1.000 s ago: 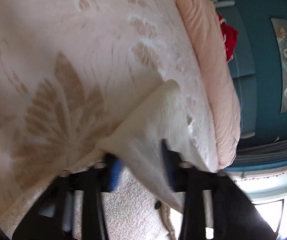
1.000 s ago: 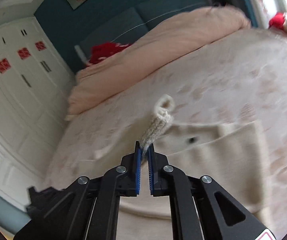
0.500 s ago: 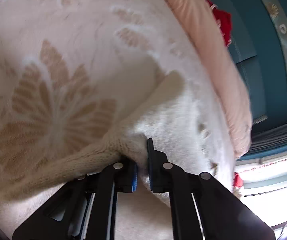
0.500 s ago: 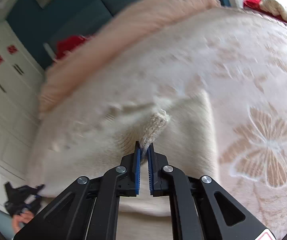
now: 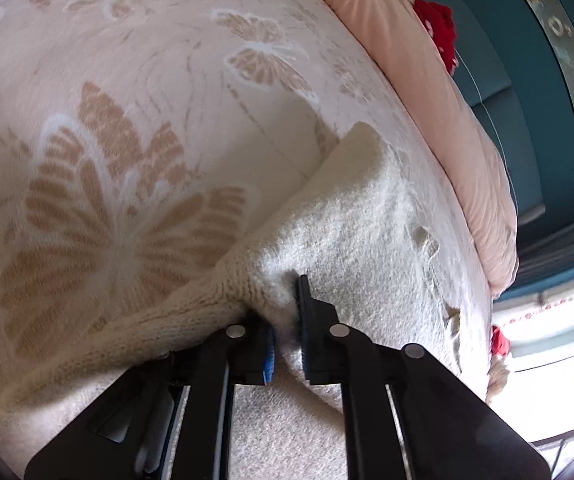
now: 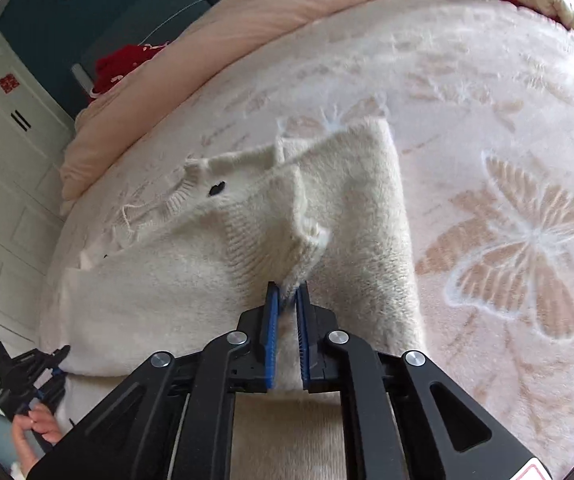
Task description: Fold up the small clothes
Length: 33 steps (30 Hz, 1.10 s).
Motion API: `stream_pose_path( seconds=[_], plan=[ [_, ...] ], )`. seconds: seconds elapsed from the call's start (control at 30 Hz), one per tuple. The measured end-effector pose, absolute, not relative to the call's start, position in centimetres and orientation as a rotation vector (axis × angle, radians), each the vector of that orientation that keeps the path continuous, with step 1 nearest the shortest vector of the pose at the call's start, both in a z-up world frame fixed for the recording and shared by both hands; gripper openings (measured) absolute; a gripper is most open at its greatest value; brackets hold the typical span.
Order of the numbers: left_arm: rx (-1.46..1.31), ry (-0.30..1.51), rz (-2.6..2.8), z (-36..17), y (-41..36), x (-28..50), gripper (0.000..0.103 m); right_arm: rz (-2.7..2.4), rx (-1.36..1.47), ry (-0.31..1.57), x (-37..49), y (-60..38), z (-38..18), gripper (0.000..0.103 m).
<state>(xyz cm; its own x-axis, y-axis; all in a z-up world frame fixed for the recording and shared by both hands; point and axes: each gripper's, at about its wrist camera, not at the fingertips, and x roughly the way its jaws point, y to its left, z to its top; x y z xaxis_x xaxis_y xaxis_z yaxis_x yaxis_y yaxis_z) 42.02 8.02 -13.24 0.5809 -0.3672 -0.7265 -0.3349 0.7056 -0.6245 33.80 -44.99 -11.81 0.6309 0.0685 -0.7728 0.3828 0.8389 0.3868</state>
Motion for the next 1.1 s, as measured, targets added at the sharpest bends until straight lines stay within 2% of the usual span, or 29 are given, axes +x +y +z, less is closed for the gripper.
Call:
stream_pose_path(
  seconds=[0.03,0.13,0.27,0.33,0.37,0.4,0.47,0.53,0.67,0.73,0.77,0.8,0.83,0.9,0.93,0.97,1.1],
  plan=[
    [-0.818,0.988,-0.027,-13.2,8.1,41.9,0.013,-0.253,0.486,0.859,33.5,-44.7,-10.6,0.019],
    [-0.804,1.001,-0.050,-11.9,8.5,40.7,0.018,-0.276,0.395,0.748,31.2,-43.2,-7.7,0.022],
    [-0.805,0.900,-0.079,-8.4,9.4,38.2,0.026,-0.111,0.444,0.759,33.7,-43.0,-7.2,0.019],
    [-0.740,0.850,-0.066,-6.8,8.8,38.8,0.038,-0.069,0.447,0.787,35.5,-42.7,-8.0,0.017],
    [-0.695,0.847,-0.072,-6.6,8.1,40.0,0.041,-0.070,0.453,0.825,36.8,-42.9,-9.3,0.012],
    [-0.666,0.862,-0.069,-7.0,7.6,41.0,0.045,-0.098,0.458,0.866,38.2,-42.8,-10.7,0.011],
    [-0.598,0.943,-0.011,-9.4,6.7,43.4,0.045,-0.187,0.498,0.980,39.2,-44.3,-14.5,0.000],
    [-0.573,1.022,0.065,-12.4,7.3,44.7,0.045,-0.162,0.600,0.925,38.1,-45.7,-14.4,0.000],
    [-0.606,0.969,0.025,-13.3,8.3,44.4,0.046,-0.147,0.559,0.840,36.1,-45.4,-12.2,0.006],
    [-0.596,0.970,0.022,-13.1,8.4,44.2,0.046,-0.159,0.495,0.960,36.8,-45.4,-14.8,0.000],
    [-0.609,0.972,0.031,-12.9,8.6,44.0,0.045,-0.153,0.529,0.921,36.2,-45.9,-14.3,0.000],
    [-0.631,0.974,0.037,-12.4,9.1,43.4,0.044,-0.161,0.556,0.915,35.7,-46.1,-13.4,0.004],
    [-0.651,0.973,0.031,-11.8,9.6,42.9,0.044,-0.161,0.577,0.916,35.3,-46.1,-12.5,0.015],
    [-0.655,0.965,-0.022,-10.5,11.1,40.5,0.046,-0.144,0.576,0.881,32.6,-46.0,-10.2,0.028],
    [-0.642,0.966,-0.037,-10.1,11.6,39.5,0.049,-0.141,0.562,0.861,30.7,-46.0,-9.5,0.041],
    [-0.621,0.978,-0.056,-9.8,12.2,37.8,0.052,-0.154,0.540,0.854,28.2,-46.0,-9.0,0.048],
    [-0.576,1.058,-0.101,-10.2,14.1,30.6,0.058,-0.157,0.566,0.937,18.6,-45.8,-10.3,0.049]
  ],
)
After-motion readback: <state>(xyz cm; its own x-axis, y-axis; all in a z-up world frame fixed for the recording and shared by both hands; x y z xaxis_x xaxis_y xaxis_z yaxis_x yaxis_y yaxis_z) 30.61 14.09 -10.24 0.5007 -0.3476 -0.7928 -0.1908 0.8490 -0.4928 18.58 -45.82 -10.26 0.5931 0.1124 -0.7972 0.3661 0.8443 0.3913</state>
